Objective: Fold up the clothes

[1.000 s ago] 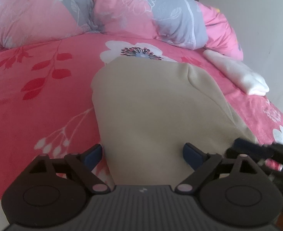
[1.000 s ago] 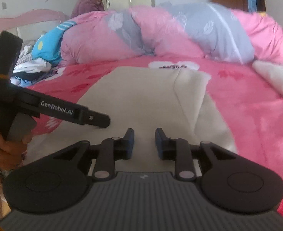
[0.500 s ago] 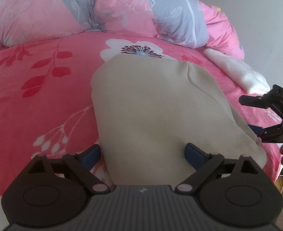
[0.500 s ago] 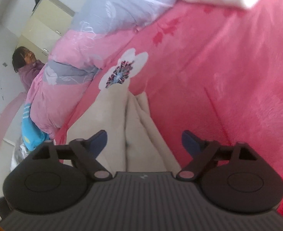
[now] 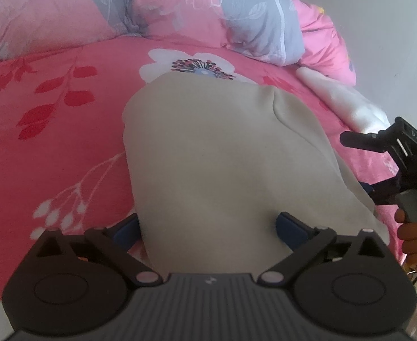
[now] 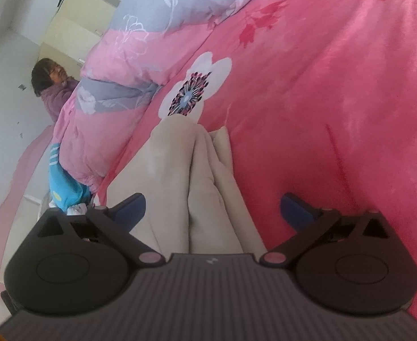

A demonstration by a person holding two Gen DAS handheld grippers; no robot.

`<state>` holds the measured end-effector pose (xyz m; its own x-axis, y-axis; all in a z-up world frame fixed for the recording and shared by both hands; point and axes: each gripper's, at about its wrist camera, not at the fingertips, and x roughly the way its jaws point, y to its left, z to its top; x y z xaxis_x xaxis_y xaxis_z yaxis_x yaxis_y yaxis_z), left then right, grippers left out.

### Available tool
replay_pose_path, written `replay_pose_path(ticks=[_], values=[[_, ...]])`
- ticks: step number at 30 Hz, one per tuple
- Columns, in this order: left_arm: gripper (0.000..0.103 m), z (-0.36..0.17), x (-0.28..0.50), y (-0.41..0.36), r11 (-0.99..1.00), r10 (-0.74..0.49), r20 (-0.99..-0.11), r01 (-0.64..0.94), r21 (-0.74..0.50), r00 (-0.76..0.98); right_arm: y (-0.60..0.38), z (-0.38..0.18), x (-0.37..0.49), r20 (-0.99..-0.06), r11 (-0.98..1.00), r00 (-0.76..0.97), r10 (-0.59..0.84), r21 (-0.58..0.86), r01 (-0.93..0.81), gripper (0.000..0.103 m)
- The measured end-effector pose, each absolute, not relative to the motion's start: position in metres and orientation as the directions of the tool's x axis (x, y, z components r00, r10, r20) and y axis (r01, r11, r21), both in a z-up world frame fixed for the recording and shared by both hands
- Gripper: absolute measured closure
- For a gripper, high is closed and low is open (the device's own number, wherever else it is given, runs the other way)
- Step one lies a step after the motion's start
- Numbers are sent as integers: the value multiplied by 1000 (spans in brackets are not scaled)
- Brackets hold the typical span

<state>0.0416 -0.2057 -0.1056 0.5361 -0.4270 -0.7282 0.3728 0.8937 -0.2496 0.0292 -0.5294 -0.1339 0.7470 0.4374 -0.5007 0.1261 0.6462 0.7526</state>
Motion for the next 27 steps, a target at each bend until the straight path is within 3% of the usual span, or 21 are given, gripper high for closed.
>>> replay_pose_path(ticks=[14,27], values=[[0,-114,86,-197,821,-559,-726,386,-419,400,-521,-138,79,-441,564,521,731,820,-96,0],[0,-120,99,-196,797,-601,-700,364,-483,387,-508,-142,106,-362,507,470,805,832,-227,0]])
